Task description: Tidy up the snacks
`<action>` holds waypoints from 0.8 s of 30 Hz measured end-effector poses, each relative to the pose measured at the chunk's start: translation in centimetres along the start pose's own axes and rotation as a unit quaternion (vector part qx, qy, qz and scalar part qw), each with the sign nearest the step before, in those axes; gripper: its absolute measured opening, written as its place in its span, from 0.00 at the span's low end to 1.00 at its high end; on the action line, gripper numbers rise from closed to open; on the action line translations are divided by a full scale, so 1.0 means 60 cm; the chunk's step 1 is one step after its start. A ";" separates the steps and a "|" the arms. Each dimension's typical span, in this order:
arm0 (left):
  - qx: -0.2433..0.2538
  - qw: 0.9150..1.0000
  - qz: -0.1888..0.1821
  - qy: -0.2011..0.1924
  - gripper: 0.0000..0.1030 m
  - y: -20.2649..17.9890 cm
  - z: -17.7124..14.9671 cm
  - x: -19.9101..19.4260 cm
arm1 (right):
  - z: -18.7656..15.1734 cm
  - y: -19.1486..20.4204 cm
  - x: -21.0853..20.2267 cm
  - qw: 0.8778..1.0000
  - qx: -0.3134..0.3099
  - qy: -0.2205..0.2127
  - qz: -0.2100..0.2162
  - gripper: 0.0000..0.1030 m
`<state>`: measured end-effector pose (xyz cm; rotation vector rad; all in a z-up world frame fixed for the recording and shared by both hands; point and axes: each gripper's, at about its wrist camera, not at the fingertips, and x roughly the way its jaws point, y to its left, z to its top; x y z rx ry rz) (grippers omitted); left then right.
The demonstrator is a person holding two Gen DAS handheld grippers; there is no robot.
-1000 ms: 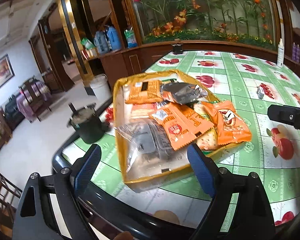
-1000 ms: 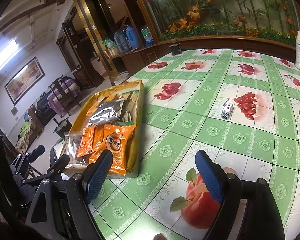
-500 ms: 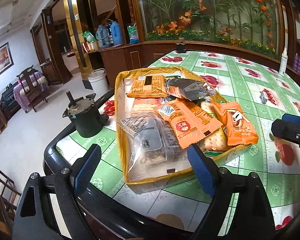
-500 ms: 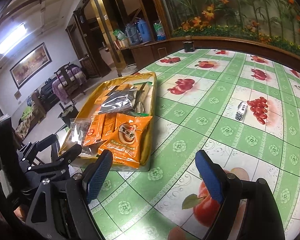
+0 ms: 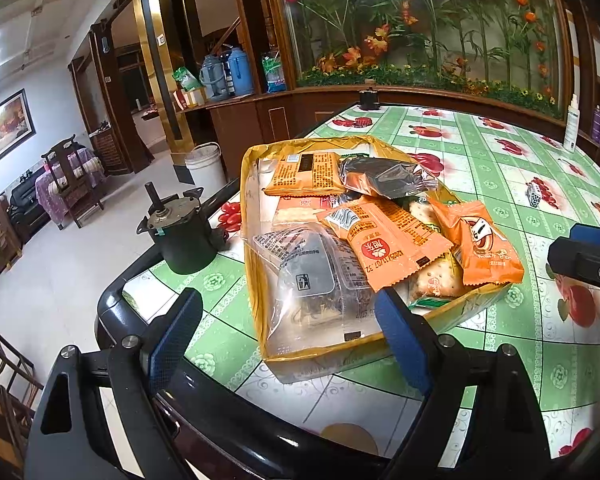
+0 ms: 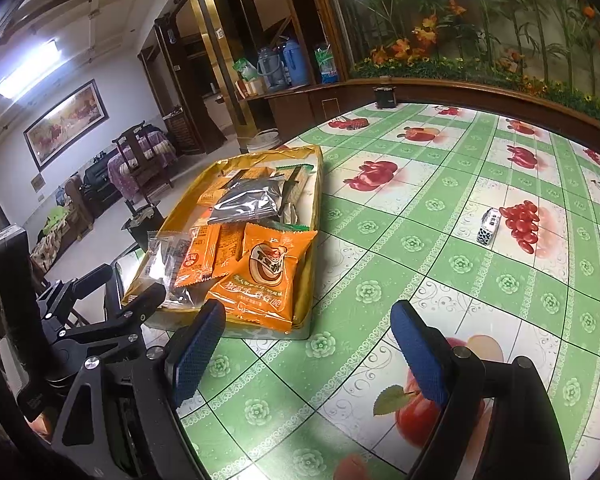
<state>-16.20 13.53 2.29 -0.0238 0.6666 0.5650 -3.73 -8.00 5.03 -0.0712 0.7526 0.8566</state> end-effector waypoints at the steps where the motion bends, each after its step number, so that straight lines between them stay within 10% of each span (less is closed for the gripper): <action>1: -0.001 1.000 0.000 0.000 0.86 0.001 0.000 0.000 | 0.000 0.000 0.000 1.000 0.000 0.000 0.000 0.83; 24: 0.002 1.000 0.002 -0.004 0.86 0.007 0.001 -0.010 | -0.001 0.009 -0.003 1.000 -0.012 -0.007 -0.003 0.83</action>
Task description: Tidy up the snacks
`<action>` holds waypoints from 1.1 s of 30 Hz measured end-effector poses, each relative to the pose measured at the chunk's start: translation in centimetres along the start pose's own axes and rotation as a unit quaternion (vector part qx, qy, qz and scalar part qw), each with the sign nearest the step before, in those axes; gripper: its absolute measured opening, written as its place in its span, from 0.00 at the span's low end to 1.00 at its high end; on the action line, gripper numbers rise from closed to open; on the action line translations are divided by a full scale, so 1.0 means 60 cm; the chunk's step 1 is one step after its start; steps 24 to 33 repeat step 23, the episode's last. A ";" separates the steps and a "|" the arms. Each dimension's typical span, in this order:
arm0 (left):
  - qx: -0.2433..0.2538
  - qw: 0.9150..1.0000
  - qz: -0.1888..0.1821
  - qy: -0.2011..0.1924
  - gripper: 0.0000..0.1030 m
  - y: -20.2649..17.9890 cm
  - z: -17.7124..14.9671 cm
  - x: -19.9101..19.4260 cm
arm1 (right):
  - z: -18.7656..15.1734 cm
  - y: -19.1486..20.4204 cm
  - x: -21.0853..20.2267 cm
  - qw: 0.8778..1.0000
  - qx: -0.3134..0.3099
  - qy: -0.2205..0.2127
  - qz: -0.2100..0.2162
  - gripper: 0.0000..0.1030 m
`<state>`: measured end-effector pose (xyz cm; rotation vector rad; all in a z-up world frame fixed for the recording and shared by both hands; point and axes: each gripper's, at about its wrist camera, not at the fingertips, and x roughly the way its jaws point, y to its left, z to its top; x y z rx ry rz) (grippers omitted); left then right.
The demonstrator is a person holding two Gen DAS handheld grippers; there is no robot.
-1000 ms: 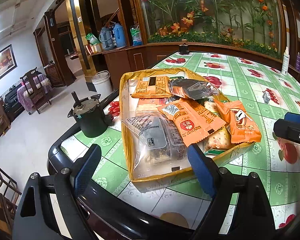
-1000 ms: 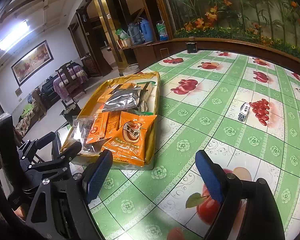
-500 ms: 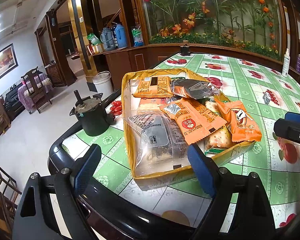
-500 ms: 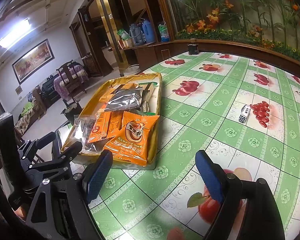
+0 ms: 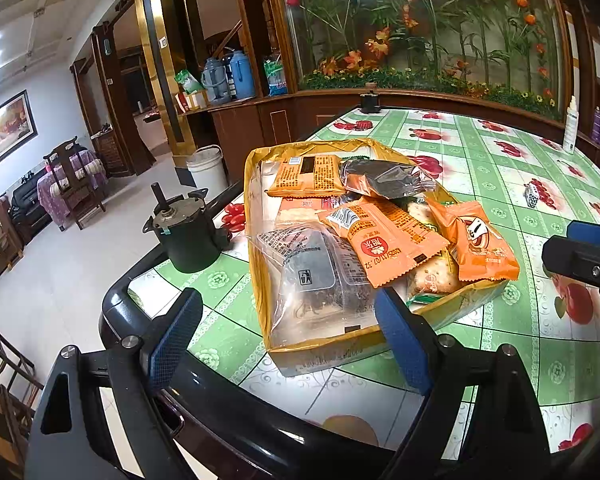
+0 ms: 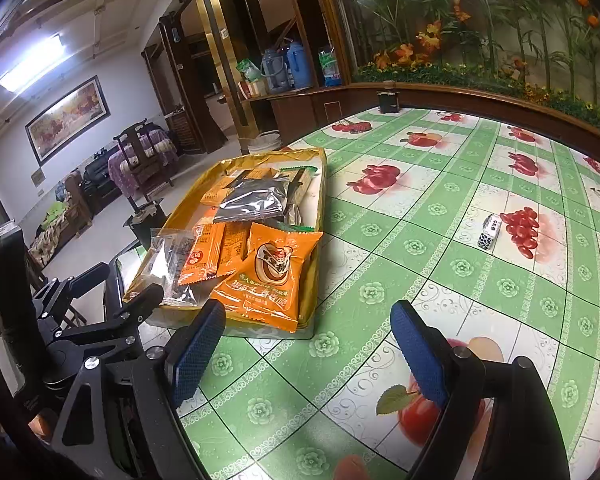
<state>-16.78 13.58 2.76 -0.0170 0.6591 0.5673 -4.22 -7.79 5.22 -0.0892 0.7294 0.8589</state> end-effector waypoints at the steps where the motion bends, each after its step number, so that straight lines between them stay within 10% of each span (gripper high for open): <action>1: -0.001 1.000 -0.001 0.000 0.86 0.000 0.000 0.000 | 0.000 0.000 0.000 1.000 0.000 0.000 -0.001 0.83; 33: -0.005 1.000 -0.006 -0.002 0.86 -0.006 -0.003 -0.012 | 0.000 0.001 -0.004 1.000 0.000 -0.004 -0.003 0.83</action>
